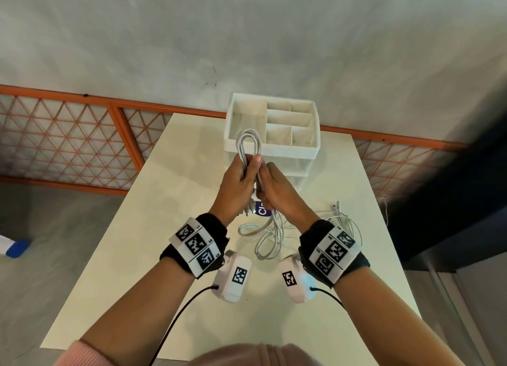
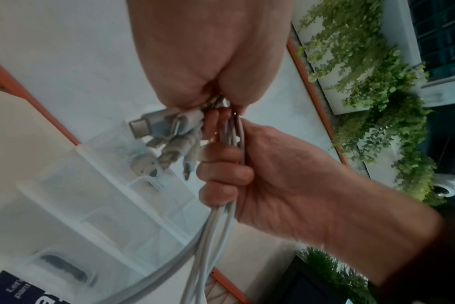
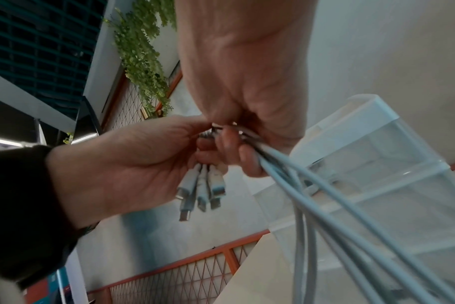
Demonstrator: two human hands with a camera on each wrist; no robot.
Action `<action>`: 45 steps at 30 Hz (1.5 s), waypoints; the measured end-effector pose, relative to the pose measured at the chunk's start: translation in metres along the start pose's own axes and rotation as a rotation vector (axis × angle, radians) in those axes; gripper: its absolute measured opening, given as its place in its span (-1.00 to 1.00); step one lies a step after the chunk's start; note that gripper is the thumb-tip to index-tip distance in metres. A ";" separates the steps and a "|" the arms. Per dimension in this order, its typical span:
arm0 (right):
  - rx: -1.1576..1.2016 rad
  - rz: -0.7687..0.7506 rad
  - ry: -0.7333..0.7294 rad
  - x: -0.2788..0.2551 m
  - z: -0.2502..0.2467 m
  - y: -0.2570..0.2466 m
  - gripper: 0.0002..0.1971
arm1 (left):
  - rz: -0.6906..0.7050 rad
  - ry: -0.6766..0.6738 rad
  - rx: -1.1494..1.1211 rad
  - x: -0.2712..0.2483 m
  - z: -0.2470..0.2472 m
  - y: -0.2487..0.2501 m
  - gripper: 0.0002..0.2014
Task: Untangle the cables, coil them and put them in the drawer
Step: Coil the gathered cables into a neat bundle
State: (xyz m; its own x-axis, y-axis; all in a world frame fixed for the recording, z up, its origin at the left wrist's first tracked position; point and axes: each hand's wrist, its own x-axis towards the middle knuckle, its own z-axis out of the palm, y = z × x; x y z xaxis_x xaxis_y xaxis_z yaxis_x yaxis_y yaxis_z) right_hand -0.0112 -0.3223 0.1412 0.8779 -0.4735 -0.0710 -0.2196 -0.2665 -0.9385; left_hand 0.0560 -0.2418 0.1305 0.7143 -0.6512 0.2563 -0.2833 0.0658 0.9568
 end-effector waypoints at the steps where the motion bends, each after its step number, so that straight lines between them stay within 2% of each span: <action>1: -0.038 -0.018 -0.019 -0.001 -0.002 0.000 -0.51 | 0.003 -0.002 0.029 0.000 0.000 -0.002 -0.77; 4: -0.225 -0.052 -0.090 0.004 -0.025 -0.003 -0.62 | 0.021 0.010 0.101 -0.002 -0.004 -0.005 -0.80; 7: -0.221 -0.085 -0.016 0.013 -0.051 -0.011 -0.71 | -0.021 -0.012 0.128 -0.003 -0.008 -0.010 -0.78; 9: -0.233 -0.167 -0.006 0.015 -0.057 -0.018 -0.69 | -0.040 -0.068 0.137 -0.004 -0.006 -0.010 -0.76; 11: -0.371 -0.258 -0.043 0.016 -0.053 -0.024 -0.62 | -0.035 -0.128 0.129 -0.005 -0.003 -0.007 -0.77; 14: -0.468 -0.327 0.004 0.018 -0.048 -0.027 -0.61 | -0.004 -0.204 0.187 -0.006 -0.002 -0.006 -0.77; 18: -0.407 -0.264 0.008 0.015 -0.051 -0.038 -0.69 | -0.021 -0.245 0.179 -0.010 -0.005 -0.006 -0.79; 24: -0.070 -0.174 0.054 0.009 -0.048 -0.053 -0.69 | 0.015 -0.327 0.092 -0.014 -0.004 0.005 -0.83; 26: -0.007 -0.186 -0.043 0.008 -0.049 -0.046 -0.73 | 0.034 -0.275 0.024 -0.014 -0.004 0.010 -0.84; 27: -0.004 -0.167 -0.126 0.008 -0.049 -0.038 -0.67 | 0.040 -0.234 -0.017 -0.013 -0.005 0.013 -0.85; 30: -0.151 -0.009 -0.419 0.002 -0.038 -0.006 -0.29 | 0.029 -0.131 -0.095 -0.006 -0.010 0.019 -0.81; 31: -0.204 0.021 -0.498 -0.001 -0.033 0.003 -0.29 | 0.025 -0.110 -0.102 -0.003 -0.013 0.019 -0.79; 32: -0.251 0.023 -0.526 -0.002 -0.030 0.010 -0.40 | 0.020 -0.089 -0.088 0.000 -0.016 0.017 -0.79; 34: -0.303 -0.011 -0.437 -0.001 -0.030 0.013 -0.72 | 0.024 -0.024 0.001 0.005 -0.022 0.010 -0.81; 35: -0.314 -0.042 -0.369 -0.001 -0.032 0.011 -0.78 | 0.032 0.019 0.053 0.007 -0.025 0.006 -0.81; 38: -0.332 -0.185 -0.261 -0.004 -0.029 0.001 -0.74 | 0.030 0.146 0.076 0.011 -0.026 -0.002 -0.80; 40: -0.260 -0.216 -0.276 -0.010 -0.019 -0.006 -0.74 | -0.023 0.190 -0.046 0.014 -0.022 -0.001 -0.79; 43: -0.130 -0.149 -0.379 -0.019 -0.003 -0.004 -0.69 | -0.092 0.250 -0.203 0.020 -0.021 0.004 -0.74; 45: -0.132 -0.070 -0.479 -0.022 -0.003 0.009 -0.52 | -0.051 0.305 -0.281 0.027 -0.027 0.007 -0.76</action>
State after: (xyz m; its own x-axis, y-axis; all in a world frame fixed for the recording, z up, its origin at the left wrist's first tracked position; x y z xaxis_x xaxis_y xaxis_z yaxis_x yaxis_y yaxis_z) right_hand -0.0334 -0.3165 0.1356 0.9825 -0.0205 -0.1852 -0.1776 -0.4030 -0.8978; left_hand 0.0904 -0.2388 0.1475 0.8917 -0.4081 0.1961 -0.0871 0.2704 0.9588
